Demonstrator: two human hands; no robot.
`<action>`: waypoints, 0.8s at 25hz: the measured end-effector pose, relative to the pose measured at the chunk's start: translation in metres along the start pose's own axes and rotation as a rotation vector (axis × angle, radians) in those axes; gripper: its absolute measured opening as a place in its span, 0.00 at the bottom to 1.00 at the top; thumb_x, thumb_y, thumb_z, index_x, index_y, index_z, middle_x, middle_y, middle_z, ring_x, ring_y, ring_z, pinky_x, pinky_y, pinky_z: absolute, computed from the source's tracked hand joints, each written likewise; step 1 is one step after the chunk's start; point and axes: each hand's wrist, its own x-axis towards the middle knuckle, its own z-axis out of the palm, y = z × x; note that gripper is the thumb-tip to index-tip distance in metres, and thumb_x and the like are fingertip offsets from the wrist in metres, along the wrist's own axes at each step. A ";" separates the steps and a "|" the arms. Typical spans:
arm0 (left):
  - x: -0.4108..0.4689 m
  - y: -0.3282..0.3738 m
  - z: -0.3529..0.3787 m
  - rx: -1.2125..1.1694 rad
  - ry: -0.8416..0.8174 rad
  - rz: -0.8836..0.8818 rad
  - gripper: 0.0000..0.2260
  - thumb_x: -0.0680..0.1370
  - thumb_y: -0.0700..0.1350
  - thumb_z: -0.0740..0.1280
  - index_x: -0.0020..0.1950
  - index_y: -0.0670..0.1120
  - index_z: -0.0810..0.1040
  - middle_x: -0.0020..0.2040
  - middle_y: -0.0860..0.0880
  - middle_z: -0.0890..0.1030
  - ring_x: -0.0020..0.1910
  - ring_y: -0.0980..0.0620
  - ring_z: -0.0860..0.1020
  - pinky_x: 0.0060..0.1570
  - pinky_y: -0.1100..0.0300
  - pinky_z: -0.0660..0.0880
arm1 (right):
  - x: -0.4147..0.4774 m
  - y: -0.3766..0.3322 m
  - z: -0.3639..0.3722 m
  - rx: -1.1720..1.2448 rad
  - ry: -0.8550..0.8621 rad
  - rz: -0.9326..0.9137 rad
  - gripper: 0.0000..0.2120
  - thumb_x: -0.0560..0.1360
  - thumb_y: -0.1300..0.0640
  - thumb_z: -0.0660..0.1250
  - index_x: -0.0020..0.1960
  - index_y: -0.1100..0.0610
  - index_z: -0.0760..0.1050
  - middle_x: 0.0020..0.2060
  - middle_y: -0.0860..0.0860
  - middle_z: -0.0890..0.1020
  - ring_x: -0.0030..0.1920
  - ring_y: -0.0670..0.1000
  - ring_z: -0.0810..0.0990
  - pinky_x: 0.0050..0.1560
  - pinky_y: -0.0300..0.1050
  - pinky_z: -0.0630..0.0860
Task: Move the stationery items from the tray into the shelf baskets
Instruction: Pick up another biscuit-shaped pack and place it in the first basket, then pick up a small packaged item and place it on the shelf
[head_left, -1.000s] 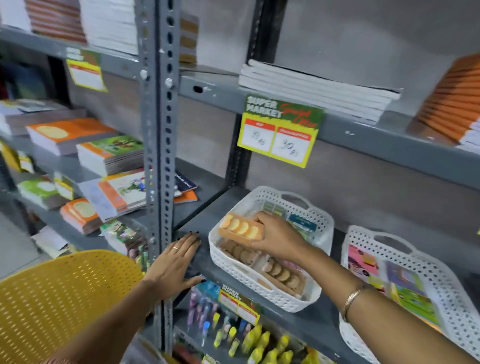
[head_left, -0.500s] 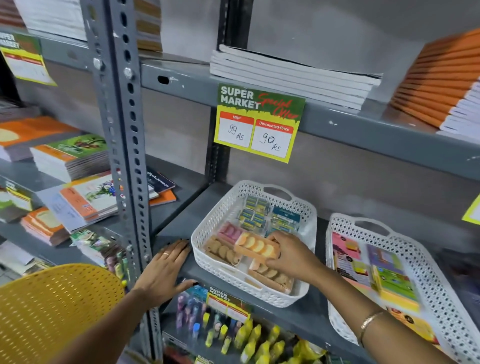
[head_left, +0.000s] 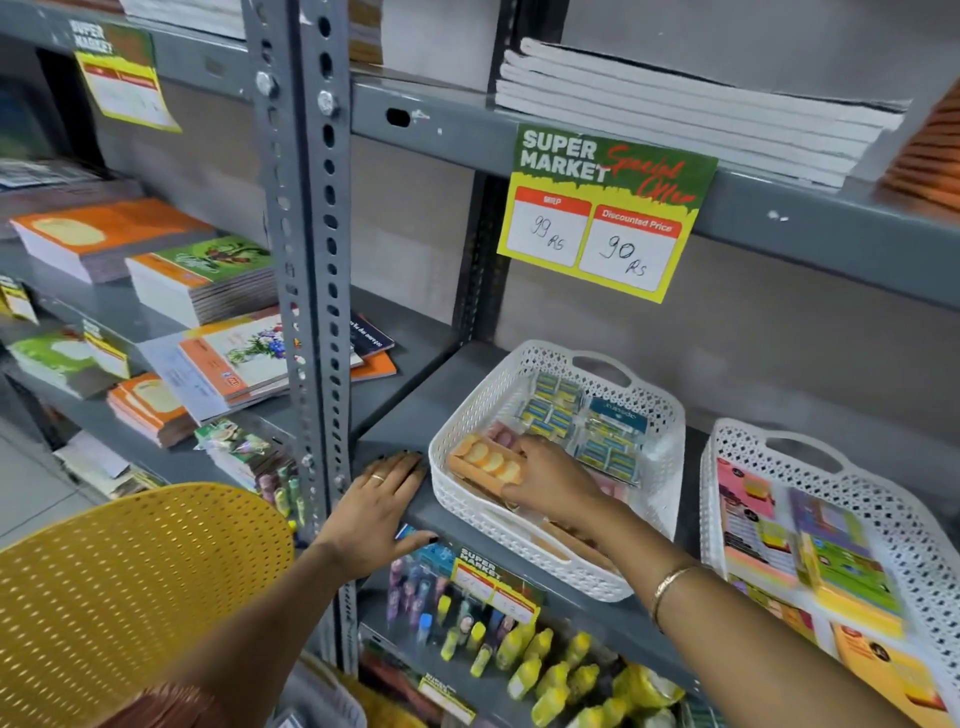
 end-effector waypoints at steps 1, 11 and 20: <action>0.000 0.001 -0.001 0.006 0.009 0.000 0.37 0.73 0.70 0.51 0.65 0.41 0.73 0.63 0.43 0.76 0.62 0.45 0.74 0.63 0.52 0.67 | 0.000 0.000 0.001 0.005 -0.019 -0.003 0.25 0.69 0.53 0.69 0.63 0.58 0.68 0.60 0.57 0.77 0.58 0.57 0.76 0.52 0.46 0.73; -0.001 0.001 -0.002 0.001 -0.001 -0.013 0.39 0.75 0.70 0.45 0.65 0.42 0.74 0.62 0.44 0.77 0.61 0.46 0.74 0.59 0.48 0.69 | -0.001 0.005 0.008 -0.131 -0.065 -0.059 0.32 0.68 0.53 0.73 0.67 0.57 0.62 0.63 0.57 0.75 0.61 0.58 0.75 0.54 0.50 0.74; -0.019 0.001 -0.006 -0.033 -0.012 -0.017 0.37 0.75 0.66 0.55 0.73 0.39 0.63 0.73 0.39 0.63 0.72 0.43 0.58 0.71 0.50 0.49 | -0.016 -0.029 -0.018 -0.063 0.236 -0.100 0.22 0.72 0.51 0.69 0.63 0.55 0.67 0.58 0.52 0.78 0.53 0.53 0.79 0.48 0.47 0.77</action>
